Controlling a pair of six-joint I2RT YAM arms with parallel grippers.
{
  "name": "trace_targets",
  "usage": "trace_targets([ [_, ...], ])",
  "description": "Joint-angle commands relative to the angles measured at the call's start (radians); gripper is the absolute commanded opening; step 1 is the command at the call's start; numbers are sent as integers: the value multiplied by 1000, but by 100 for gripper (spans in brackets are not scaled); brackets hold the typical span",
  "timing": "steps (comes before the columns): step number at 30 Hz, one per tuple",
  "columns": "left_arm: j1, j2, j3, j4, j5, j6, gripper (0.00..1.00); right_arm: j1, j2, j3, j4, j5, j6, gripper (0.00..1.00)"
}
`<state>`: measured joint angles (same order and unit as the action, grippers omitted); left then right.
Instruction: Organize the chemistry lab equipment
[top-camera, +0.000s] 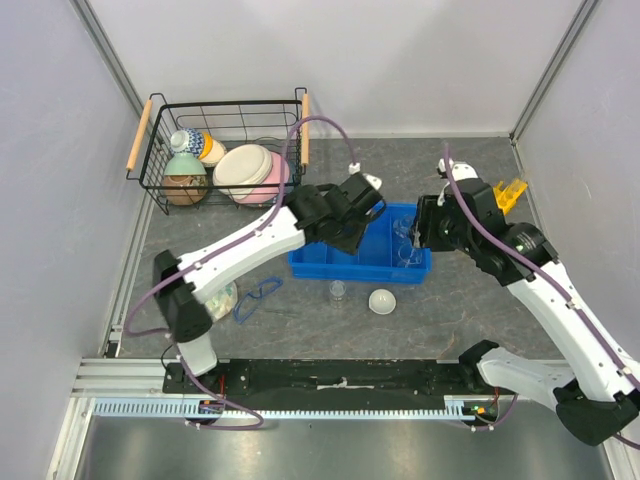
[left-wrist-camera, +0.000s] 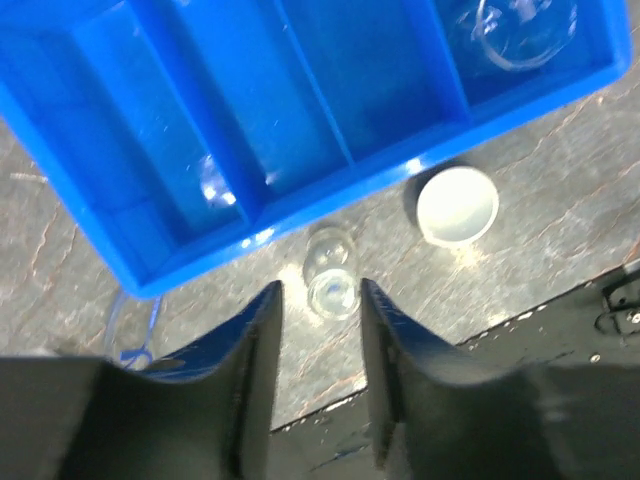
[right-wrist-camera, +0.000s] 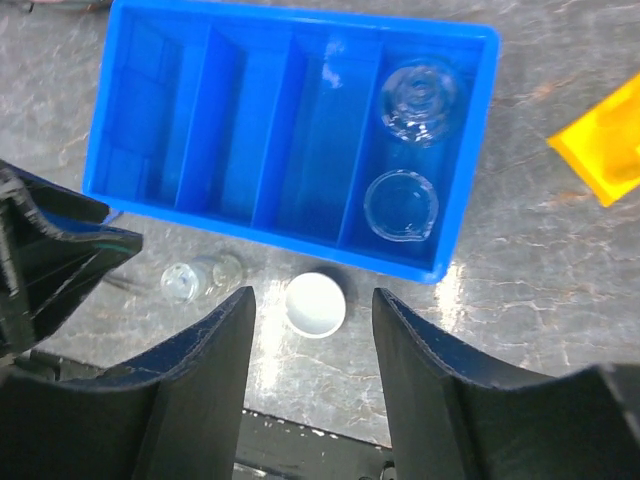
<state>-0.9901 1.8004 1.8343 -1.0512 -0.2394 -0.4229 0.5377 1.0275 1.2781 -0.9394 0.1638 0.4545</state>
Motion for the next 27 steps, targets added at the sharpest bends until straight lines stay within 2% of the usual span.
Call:
trace_targets([
  [1,-5,-197,-156,51,-43,-56,48,50,31,1,57,-101,-5,59],
  [5,-5,-372,-376,100,-60,-105,58,152,63,-32,106,-86,29,63],
  [10,-4,-577,-545,115,-49,-137,64,295,137,-68,148,-41,64,66],
  [17,-5,-766,-675,120,-17,-158,76,446,255,-95,185,52,108,69],
  [27,-4,-924,-782,111,9,-166,79,493,489,-48,232,108,115,75],
])
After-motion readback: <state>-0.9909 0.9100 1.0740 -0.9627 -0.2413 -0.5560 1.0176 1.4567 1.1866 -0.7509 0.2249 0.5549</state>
